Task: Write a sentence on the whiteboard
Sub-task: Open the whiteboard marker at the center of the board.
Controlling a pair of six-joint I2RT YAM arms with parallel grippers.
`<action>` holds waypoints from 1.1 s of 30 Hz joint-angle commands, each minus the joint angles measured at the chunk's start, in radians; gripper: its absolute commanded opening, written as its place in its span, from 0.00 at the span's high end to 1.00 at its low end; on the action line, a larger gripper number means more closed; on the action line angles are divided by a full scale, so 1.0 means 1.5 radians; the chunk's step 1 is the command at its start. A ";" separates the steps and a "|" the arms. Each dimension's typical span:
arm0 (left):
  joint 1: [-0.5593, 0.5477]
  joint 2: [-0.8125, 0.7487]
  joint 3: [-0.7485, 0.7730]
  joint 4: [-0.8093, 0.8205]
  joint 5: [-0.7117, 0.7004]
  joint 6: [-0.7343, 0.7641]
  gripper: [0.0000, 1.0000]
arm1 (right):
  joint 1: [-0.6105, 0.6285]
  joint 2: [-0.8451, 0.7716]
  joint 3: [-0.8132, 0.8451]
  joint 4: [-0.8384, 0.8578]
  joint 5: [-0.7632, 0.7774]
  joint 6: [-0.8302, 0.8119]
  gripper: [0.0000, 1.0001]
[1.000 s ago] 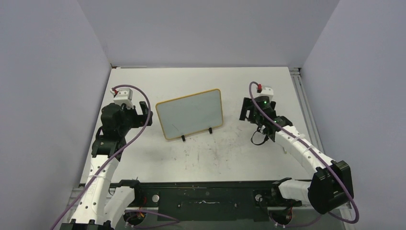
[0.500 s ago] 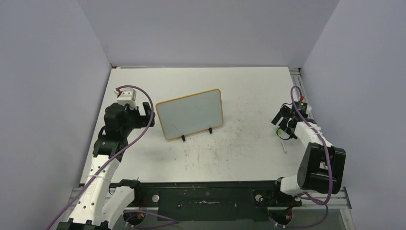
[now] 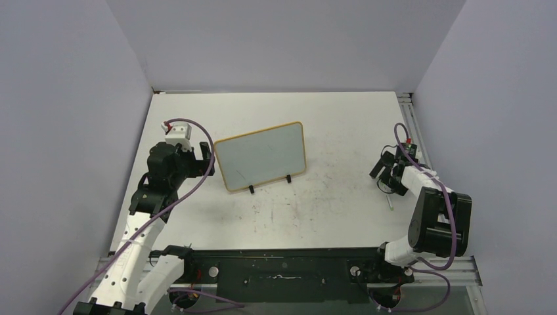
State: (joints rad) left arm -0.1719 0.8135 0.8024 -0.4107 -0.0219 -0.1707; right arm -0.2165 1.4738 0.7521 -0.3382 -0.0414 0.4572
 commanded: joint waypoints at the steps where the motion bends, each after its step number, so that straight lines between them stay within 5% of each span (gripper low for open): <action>1: -0.005 -0.011 0.015 0.005 -0.013 0.009 0.04 | 0.001 -0.002 -0.005 0.006 0.015 -0.008 0.23; 21: -0.006 -0.019 0.014 0.008 -0.014 0.007 0.04 | 0.136 0.032 0.031 -0.013 0.073 -0.029 0.70; 33: -0.003 -0.018 0.013 0.008 -0.015 0.007 0.04 | 0.307 0.044 0.094 -0.007 0.079 0.029 0.79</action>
State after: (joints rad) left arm -0.1761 0.7990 0.8024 -0.4164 -0.0303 -0.1707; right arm 0.1646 1.5230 0.8284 -0.3698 0.0521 0.4583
